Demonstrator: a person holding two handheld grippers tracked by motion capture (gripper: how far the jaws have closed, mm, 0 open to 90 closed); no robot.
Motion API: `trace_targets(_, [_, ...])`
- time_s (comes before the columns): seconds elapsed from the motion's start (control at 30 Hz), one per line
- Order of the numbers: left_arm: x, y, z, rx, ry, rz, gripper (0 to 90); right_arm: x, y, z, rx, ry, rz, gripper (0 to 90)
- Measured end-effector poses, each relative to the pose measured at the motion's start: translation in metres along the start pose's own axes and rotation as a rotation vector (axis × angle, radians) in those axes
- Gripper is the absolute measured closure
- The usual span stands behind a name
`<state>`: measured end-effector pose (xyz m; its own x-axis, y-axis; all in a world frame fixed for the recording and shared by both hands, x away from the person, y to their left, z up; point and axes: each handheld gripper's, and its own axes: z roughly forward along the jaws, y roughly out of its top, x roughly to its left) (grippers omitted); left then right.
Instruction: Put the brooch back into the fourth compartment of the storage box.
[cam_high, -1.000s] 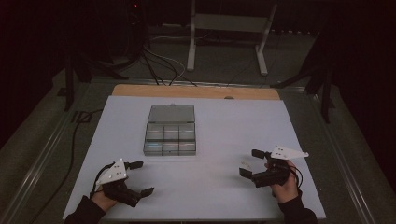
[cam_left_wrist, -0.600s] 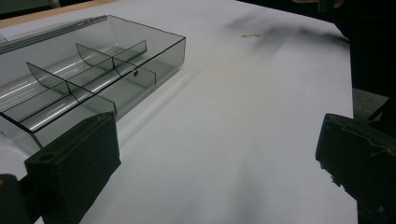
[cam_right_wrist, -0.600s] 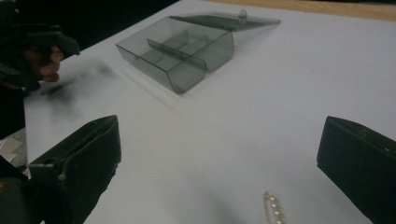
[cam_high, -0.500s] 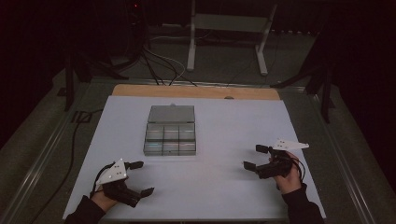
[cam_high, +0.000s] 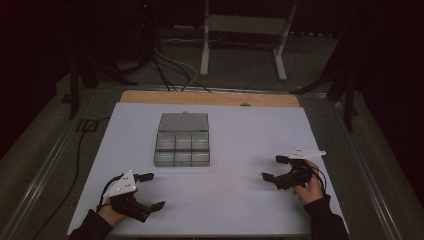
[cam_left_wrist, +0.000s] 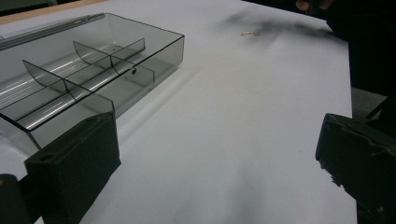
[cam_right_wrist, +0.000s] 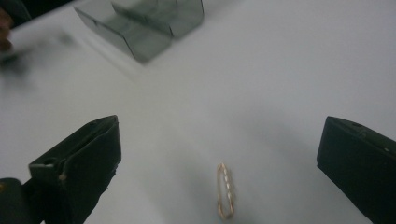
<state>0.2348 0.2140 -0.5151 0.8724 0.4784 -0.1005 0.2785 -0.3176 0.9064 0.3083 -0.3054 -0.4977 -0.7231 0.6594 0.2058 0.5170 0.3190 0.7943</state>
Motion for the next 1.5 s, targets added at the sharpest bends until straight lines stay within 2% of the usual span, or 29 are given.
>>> trace_targets(0.17, [0.000,0.000,0.000,0.002,-0.001,0.000,1.3,-0.003,-0.005,0.005,0.049,-0.031,0.055,0.0])
trace_targets(0.27, [0.000,0.000,0.000,0.002,-0.001,-0.002,1.3,-0.004,-0.008,0.008,0.063,-0.067,0.072,6.9])
trace_targets(0.3, [0.000,-0.001,0.000,0.002,-0.001,0.000,1.3,-0.003,-0.009,0.009,0.071,-0.066,0.081,6.9])
trace_targets(0.33, [0.000,0.000,0.000,0.003,-0.001,0.000,1.3,-0.003,-0.009,0.010,0.078,-0.070,0.071,7.6])
trace_targets(0.4, [0.000,0.000,0.000,0.004,-0.001,-0.002,1.3,-0.002,-0.010,0.011,0.086,-0.068,0.065,15.7])
trace_targets(0.5, [0.000,-0.001,0.000,0.006,0.000,0.002,1.3,-0.002,-0.011,0.012,0.105,-0.060,0.078,20.5])
trace_targets(0.57, [0.000,0.000,0.001,0.008,0.000,0.003,1.3,0.001,-0.011,0.015,0.152,-0.062,0.064,32.4])
trace_targets(0.83, [0.000,-0.001,0.001,0.008,0.002,0.002,1.3,0.007,-0.010,0.021,0.191,-0.103,0.017,47.1])
trace_targets(0.93, [0.000,0.000,0.001,0.007,0.001,0.004,1.3,0.009,-0.011,0.023,0.208,-0.131,-0.021,55.6])
trace_targets(1.03, [0.000,-0.001,0.001,0.009,0.001,0.002,1.3,0.009,-0.011,0.024,0.216,-0.146,-0.027,65.3])
trace_targets(1.4, [-0.001,-0.001,0.002,0.016,-0.010,0.001,1.3,0.011,-0.011,0.026,0.252,-0.189,-0.044,83.5])
trace_targets(1.5, [0.000,-0.001,0.002,0.018,-0.012,0.003,1.3,0.013,-0.011,0.027,0.253,-0.205,-0.051,84.6])
